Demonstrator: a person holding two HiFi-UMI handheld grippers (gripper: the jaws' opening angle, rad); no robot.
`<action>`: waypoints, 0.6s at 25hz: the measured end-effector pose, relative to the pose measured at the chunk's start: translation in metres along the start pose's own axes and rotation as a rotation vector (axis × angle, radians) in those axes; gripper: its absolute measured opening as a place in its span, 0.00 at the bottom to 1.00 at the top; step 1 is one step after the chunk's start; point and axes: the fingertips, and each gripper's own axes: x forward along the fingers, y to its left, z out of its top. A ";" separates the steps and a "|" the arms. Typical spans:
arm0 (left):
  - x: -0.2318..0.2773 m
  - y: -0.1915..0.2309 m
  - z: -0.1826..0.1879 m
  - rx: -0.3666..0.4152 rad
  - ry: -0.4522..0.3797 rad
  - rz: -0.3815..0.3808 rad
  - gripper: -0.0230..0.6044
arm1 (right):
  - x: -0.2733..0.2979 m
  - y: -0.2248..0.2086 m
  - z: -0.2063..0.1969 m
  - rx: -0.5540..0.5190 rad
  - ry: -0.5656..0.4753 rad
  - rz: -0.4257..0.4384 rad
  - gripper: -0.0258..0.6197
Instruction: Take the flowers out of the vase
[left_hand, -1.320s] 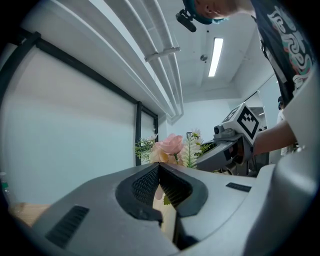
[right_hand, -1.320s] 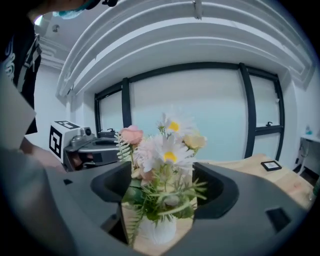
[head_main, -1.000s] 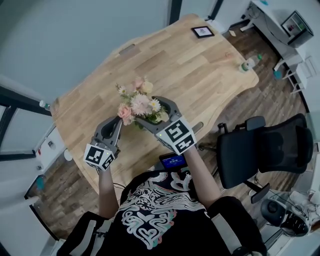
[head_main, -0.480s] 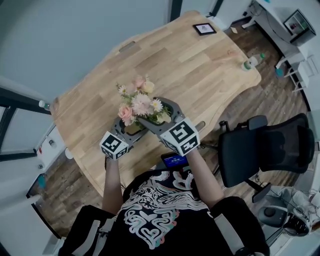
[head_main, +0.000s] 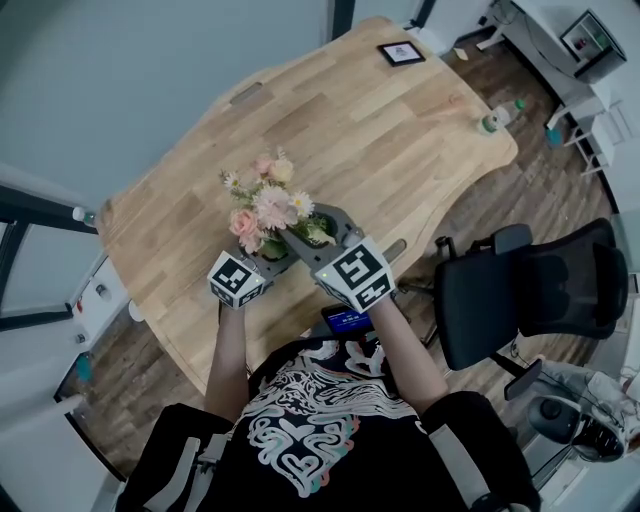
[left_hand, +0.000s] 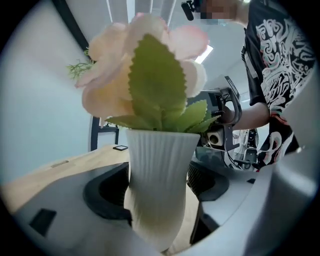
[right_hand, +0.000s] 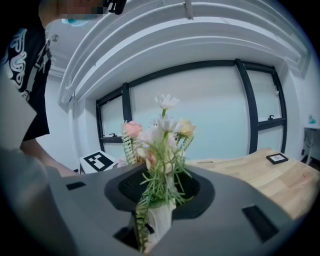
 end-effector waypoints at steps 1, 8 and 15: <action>0.000 0.000 0.000 0.003 0.004 -0.001 0.62 | 0.000 0.001 0.001 0.001 -0.004 0.008 0.24; 0.003 -0.001 -0.001 0.016 0.023 -0.014 0.58 | -0.004 -0.002 0.001 0.079 -0.046 0.026 0.16; 0.000 -0.001 -0.005 0.029 0.028 -0.022 0.58 | -0.008 -0.003 0.003 0.102 -0.071 0.010 0.16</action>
